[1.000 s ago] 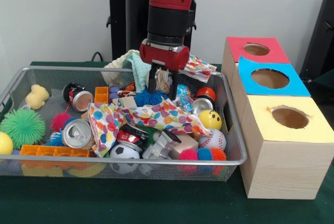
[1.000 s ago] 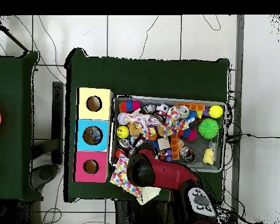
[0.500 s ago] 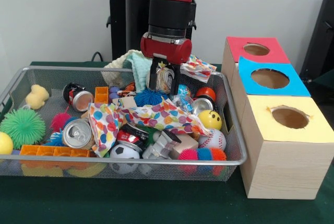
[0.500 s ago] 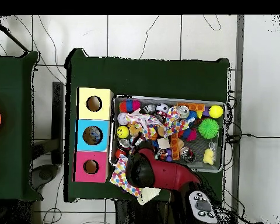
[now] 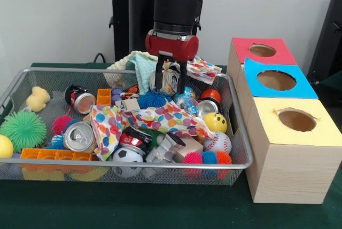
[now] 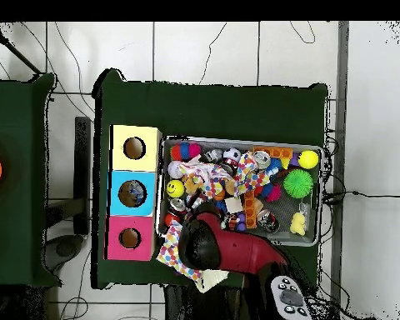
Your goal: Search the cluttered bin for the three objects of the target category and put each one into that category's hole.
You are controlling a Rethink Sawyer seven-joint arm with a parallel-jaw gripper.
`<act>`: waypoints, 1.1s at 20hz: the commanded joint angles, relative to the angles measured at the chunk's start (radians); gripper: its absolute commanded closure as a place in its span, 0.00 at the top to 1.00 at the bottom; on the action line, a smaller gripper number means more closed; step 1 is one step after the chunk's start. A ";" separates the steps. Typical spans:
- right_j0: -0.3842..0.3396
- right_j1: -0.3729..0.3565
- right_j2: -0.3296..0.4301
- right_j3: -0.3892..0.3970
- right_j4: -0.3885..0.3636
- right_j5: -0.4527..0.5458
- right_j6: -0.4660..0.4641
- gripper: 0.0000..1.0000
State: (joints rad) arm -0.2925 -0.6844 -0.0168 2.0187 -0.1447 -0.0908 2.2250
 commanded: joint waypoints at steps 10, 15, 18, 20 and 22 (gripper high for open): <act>0.057 0.119 0.060 -0.013 0.018 -0.034 0.136 1.00; 0.054 0.136 0.063 -0.024 0.012 -0.042 0.132 1.00; 0.053 0.156 0.068 -0.028 0.007 -0.054 0.131 1.00; 0.054 0.168 0.067 -0.032 0.005 -0.065 0.132 1.00; 0.066 0.177 0.057 -0.035 0.007 -0.077 0.135 1.00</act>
State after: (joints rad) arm -0.2330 -0.5657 -0.0157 2.0180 -0.1441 -0.0953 2.2250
